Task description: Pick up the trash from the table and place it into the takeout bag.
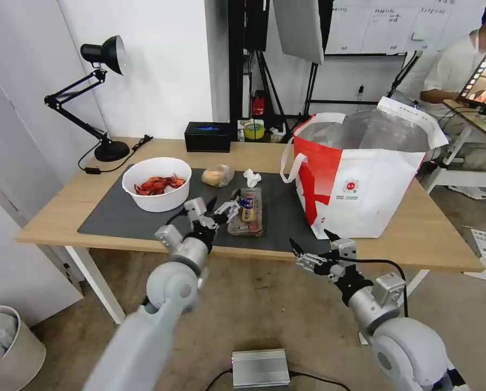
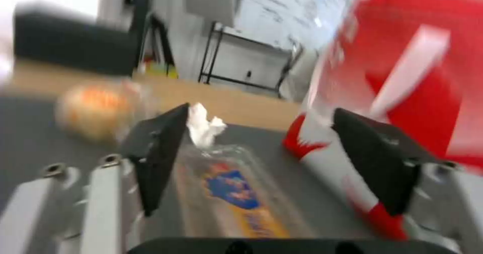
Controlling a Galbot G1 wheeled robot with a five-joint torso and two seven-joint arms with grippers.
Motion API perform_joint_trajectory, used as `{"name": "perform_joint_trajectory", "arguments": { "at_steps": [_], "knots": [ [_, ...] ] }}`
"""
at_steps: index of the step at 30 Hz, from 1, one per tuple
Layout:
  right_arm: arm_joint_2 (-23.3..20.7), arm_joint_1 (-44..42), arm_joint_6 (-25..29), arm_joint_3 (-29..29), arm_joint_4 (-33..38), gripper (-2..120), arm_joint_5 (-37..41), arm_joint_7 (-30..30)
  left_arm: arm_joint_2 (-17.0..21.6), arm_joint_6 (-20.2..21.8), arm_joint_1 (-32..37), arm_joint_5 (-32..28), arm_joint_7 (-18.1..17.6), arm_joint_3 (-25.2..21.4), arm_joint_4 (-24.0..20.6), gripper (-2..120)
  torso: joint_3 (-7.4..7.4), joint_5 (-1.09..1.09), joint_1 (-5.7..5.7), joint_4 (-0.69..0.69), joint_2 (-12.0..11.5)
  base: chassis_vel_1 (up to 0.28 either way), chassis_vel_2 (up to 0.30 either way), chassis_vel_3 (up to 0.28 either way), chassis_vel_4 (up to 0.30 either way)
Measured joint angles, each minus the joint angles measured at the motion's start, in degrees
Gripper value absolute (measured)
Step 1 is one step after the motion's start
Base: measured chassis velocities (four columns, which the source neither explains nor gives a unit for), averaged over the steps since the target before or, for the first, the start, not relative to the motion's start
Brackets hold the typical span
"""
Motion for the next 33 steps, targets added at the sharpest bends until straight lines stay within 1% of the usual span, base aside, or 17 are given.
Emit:
{"name": "perform_joint_trajectory", "arguments": {
  "at_steps": [1,2,4,5,6,9,10,11,13,14,15,18,19,20,29,33],
  "knots": [
    [0.0,-0.1,0.0,0.3,0.0,100,0.4,0.0,1.8,-0.7,-1.4,2.4,1.4,1.1,1.2,66,0.00,0.00,0.00,0.00,0.0,0.000,0.000,0.000,0.000],
    [0.0,-0.1,0.0,0.3,0.0,100,0.4,0.0,1.8,-0.7,-1.4,2.4,1.4,1.1,1.2,66,0.00,0.00,0.00,0.00,0.0,0.000,0.000,0.000,0.000],
    [0.0,-0.2,0.0,0.6,0.1,100,0.8,0.1,4.2,-2.1,-3.7,5.7,3.5,2.9,3.2,56,0.00,-0.01,0.00,-0.01,0.0,0.000,0.000,0.000,0.000],
    [0.0,-0.2,0.0,0.7,0.0,100,0.9,0.1,5.0,-2.7,-4.5,6.8,4.3,3.5,4.0,54,0.00,-0.01,0.00,0.00,0.0,0.000,0.000,0.000,0.000],
    [0.0,-0.2,0.0,0.7,0.0,100,0.9,0.1,5.0,-2.7,-4.5,6.8,4.3,3.5,4.0,54,0.00,-0.01,0.00,0.00,0.0,0.000,0.000,0.000,0.000],
    [-0.1,0.2,0.0,0.8,-0.3,100,1.3,0.2,6.7,-3.6,-6.3,8.9,6.3,5.6,5.6,39,0.00,-0.01,0.00,-0.01,0.0,0.000,0.000,0.000,0.000],
    [0.0,0.3,0.0,0.7,-0.4,100,1.4,0.2,6.9,-3.7,-6.5,9.2,6.8,6.1,5.9,36,0.00,0.00,0.00,-0.01,0.0,0.000,0.000,0.000,0.000],
    [0.0,0.3,0.0,0.7,-0.4,100,1.4,0.2,6.9,-3.7,-6.5,9.2,6.8,6.1,5.9,36,0.00,0.00,0.00,-0.01,0.0,0.000,0.000,0.000,0.000],
    [0.0,0.7,0.0,0.6,-0.8,100,1.9,0.5,7.4,-3.8,-7.0,9.7,8.1,7.5,6.9,24,0.00,0.00,0.00,0.00,0.0,0.000,0.000,0.000,0.000],
    [0.0,0.9,0.0,0.6,-0.9,100,2.1,0.6,7.6,-3.9,-7.2,9.7,8.6,7.9,7.1,21,0.00,0.00,0.00,0.00,0.0,0.000,0.000,0.000,0.000],
    [0.0,0.9,0.0,0.6,-0.9,100,2.1,0.6,7.6,-3.9,-7.2,9.7,8.6,7.9,7.1,21,0.00,0.00,0.00,0.00,0.0,0.000,0.000,0.000,0.000],
    [-0.1,1.7,-0.6,0.9,-1.3,100,4.3,1.3,7.8,-3.8,-8.0,9.8,10.0,9.7,7.9,6,0.00,0.00,0.00,-0.01,0.0,0.000,0.000,0.000,0.000],
    [-0.1,1.7,-0.6,0.9,-1.3,100,4.3,1.3,7.8,-3.8,-8.0,9.8,10.0,9.7,7.9,6,0.00,0.00,0.00,-0.01,0.0,0.000,0.000,0.000,0.000],
    [-0.3,2.1,-0.9,1.0,-1.5,100,5.3,1.6,7.8,-3.8,-8.2,9.7,10.1,10.2,8.1,1,0.00,0.00,0.00,-0.01,0.0,0.000,0.000,0.000,0.000],
    [-1.1,5.3,-2.7,1.0,-3.2,100,11.4,3.2,8.4,-3.0,-10.0,9.6,10.5,12.9,9.2,0,0.00,0.00,0.00,-0.01,0.0,0.000,0.000,0.000,0.000],
    [-1.2,5.6,-2.9,0.9,-3.4,100,11.9,3.3,8.7,-2.7,-10.3,9.6,10.4,13.2,9.4,0,0.00,0.00,0.00,-0.01,0.0,0.000,0.000,0.000,0.000]
  ]
}}
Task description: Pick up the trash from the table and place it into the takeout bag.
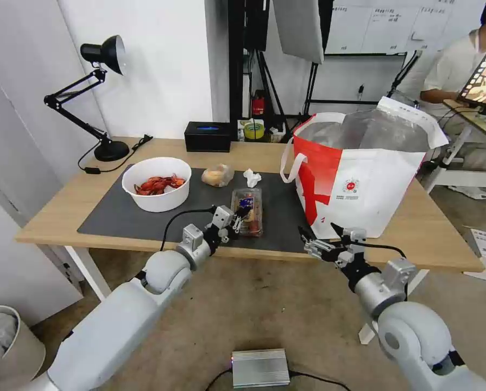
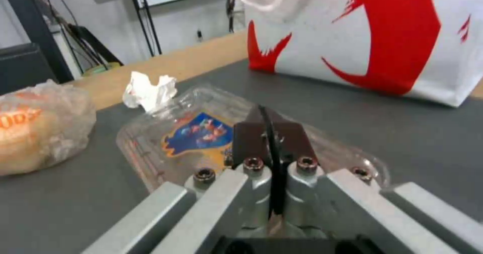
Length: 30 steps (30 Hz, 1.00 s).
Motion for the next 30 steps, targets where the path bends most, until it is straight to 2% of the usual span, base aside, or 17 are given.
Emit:
{"name": "perform_joint_trajectory", "arguments": {
  "at_steps": [6,8,10,12,21,26,27,30],
  "knots": [
    [-0.5,2.4,-1.4,-0.5,-1.6,100,6.9,1.2,1.1,0.6,-0.7,0.3,0.1,1.4,0.7,0,0.00,0.00,0.00,0.00,0.0,0.000,0.000,0.000,0.000],
    [-0.5,3.6,-2.6,-0.9,-1.8,100,13.7,2.5,1.4,0.7,-0.5,0.5,0.3,1.6,0.8,0,-0.01,0.00,0.00,0.00,0.0,0.000,0.000,0.000,0.000],
    [-0.5,3.8,-2.9,-1.0,-1.8,100,15.1,2.8,1.4,0.7,-0.4,0.6,0.3,1.6,0.8,0,-0.01,-0.01,0.00,0.00,0.0,0.000,0.000,0.000,0.000],
    [-0.4,5.3,-3.9,-1.5,-2.2,100,21.3,4.4,1.8,0.8,-0.3,0.8,0.4,1.9,0.8,0,-0.01,0.00,-0.01,0.00,0.0,0.000,0.000,0.000,0.000],
    [-0.1,8.9,-4.9,-2.4,-3.4,100,32.0,8.0,2.1,0.8,0.0,1.0,0.3,2.2,0.9,0,-0.01,0.00,0.00,0.00,0.0,0.000,0.000,0.000,0.000],
    [0.1,13.7,-5.7,-2.7,-5.4,100,42.0,12.0,2.0,0.8,0.2,1.0,0.0,2.2,0.9,0,-0.01,0.00,0.00,0.00,0.0,0.000,0.000,0.000,0.000],
    [0.1,13.7,-5.7,-2.7,-5.4,100,42.0,12.0,2.0,0.8,0.2,1.0,0.0,2.2,0.9,0,-0.01,0.00,0.00,0.00,0.0,0.000,0.000,0.000,0.000],
    [0.8,18.0,-6.7,-3.5,-7.5,100,49.0,16.1,2.1,0.8,0.5,0.8,-0.4,2.2,0.9,0,-0.01,0.00,0.00,0.00,0.0,0.000,0.000,0.000,0.000]
  ]
}}
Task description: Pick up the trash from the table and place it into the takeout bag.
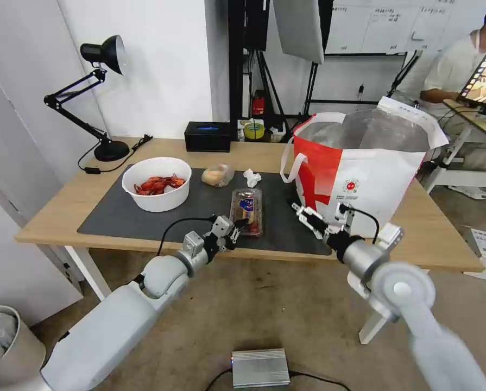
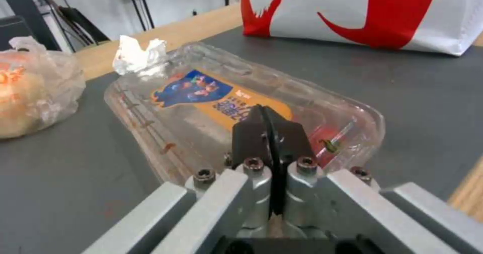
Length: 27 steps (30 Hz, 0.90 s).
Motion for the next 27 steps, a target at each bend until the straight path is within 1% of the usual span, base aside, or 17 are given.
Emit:
{"name": "perform_joint_trajectory", "arguments": {
  "at_steps": [1,3,4,6,7,9,10,13,27],
  "knots": [
    [0.0,0.0,0.0,0.0,0.0,100,0.0,0.0,0.0,0.0,0.0,0.0,0.0,0.0,0.0,0,0.00,0.00,0.00,0.00,0.0,0.000,0.000,0.000,0.000],
    [0.7,2.6,-1.0,-0.8,-1.5,100,2.4,2.6,0.1,0.0,0.2,0.0,-0.1,-0.1,0.0,0,0.00,0.00,0.00,0.01,0.0,0.000,0.000,0.000,0.000],
    [0.7,2.6,-1.0,-0.8,-1.5,100,2.4,2.6,0.1,0.0,0.2,0.0,-0.1,-0.1,0.0,0,0.00,0.00,0.00,0.01,0.0,0.000,0.000,0.000,0.000],
    [1.5,5.0,-1.7,-2.1,-3.5,100,3.8,4.7,0.1,0.0,0.4,-0.1,-0.3,-0.2,-0.1,0,0.00,0.00,0.00,0.01,0.0,0.000,0.000,0.000,0.000],
    [1.5,5.0,-1.7,-2.1,-3.5,100,3.8,4.7,0.1,0.0,0.4,-0.1,-0.3,-0.2,-0.1,0,0.00,0.00,0.00,0.01,0.0,0.000,0.000,0.000,0.000],
    [2.5,7.9,-2.3,-3.8,-6.1,100,4.7,7.5,0.0,0.0,0.6,-0.1,-0.5,-0.4,-0.1,0,0.00,0.00,0.00,0.01,0.0,0.000,0.000,0.000,0.000],
    [2.5,7.9,-2.3,-3.8,-6.1,100,4.7,7.5,0.0,0.0,0.6,-0.1,-0.5,-0.4,-0.1,0,0.00,0.00,0.00,0.01,0.0,0.000,0.000,0.000,0.000],
    [3.8,10.0,-2.9,-5.4,-9.1,100,4.8,9.2,-0.1,0.0,0.8,-0.1,-0.7,-0.4,-0.2,0,0.00,0.00,0.00,0.01,0.0,0.000,0.000,0.000,0.000],
    [7.6,14.9,-3.7,-8.5,-17.2,100,2.5,9.5,-0.3,-0.1,0.9,-0.5,-1.0,-0.4,-0.5,0,0.00,0.00,0.00,0.01,0.0,0.000,0.000,0.000,0.000]
  ]
}}
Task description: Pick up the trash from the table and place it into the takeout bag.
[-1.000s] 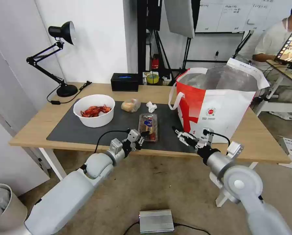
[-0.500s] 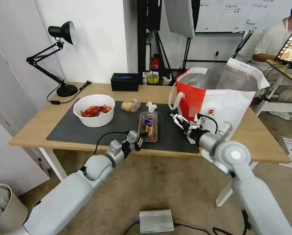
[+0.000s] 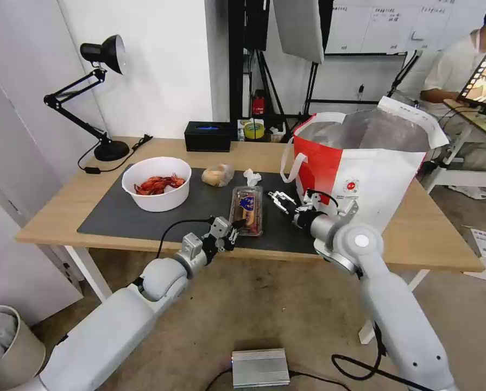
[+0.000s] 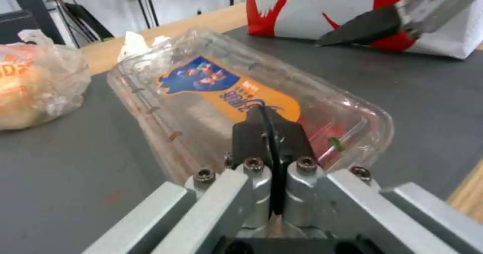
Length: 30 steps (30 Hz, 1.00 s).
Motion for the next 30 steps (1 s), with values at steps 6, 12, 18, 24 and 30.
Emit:
{"name": "perform_joint_trajectory", "arguments": {
  "at_steps": [6,12,18,24,30],
  "knots": [
    [1.5,1.7,-0.2,-1.1,-2.8,100,-1.6,-0.5,-0.2,-0.1,0.2,0.0,0.0,0.0,0.1,0,0.00,0.00,0.00,0.00,0.0,0.000,0.000,0.000,0.000],
    [2.9,3.5,-0.3,-2.0,-4.9,100,-2.9,-0.9,0.1,-0.1,-0.2,-0.8,-0.1,0.1,0.0,0,0.00,0.00,0.00,0.00,0.0,0.000,0.000,0.000,0.000],
    [3.8,5.3,-0.6,-2.7,-7.1,100,-3.9,-0.4,0.2,-0.1,-0.2,-1.1,-0.2,0.1,0.0,0,0.00,0.00,0.00,0.00,0.0,0.000,0.000,0.000,0.000],
    [4.9,6.9,-2.0,-3.1,-8.4,100,-4.0,2.2,0.2,-0.2,-0.2,-1.2,-0.4,0.3,0.1,0,-0.01,0.00,-0.01,0.00,0.0,0.000,0.000,0.000,0.000],
    [5.8,8.2,-3.3,-3.6,-9.7,100,-4.0,5.1,0.2,-0.2,-0.3,-1.5,-0.5,0.5,0.1,0,0.00,0.00,-0.01,0.00,0.0,0.000,0.000,0.000,0.000]
  ]
}}
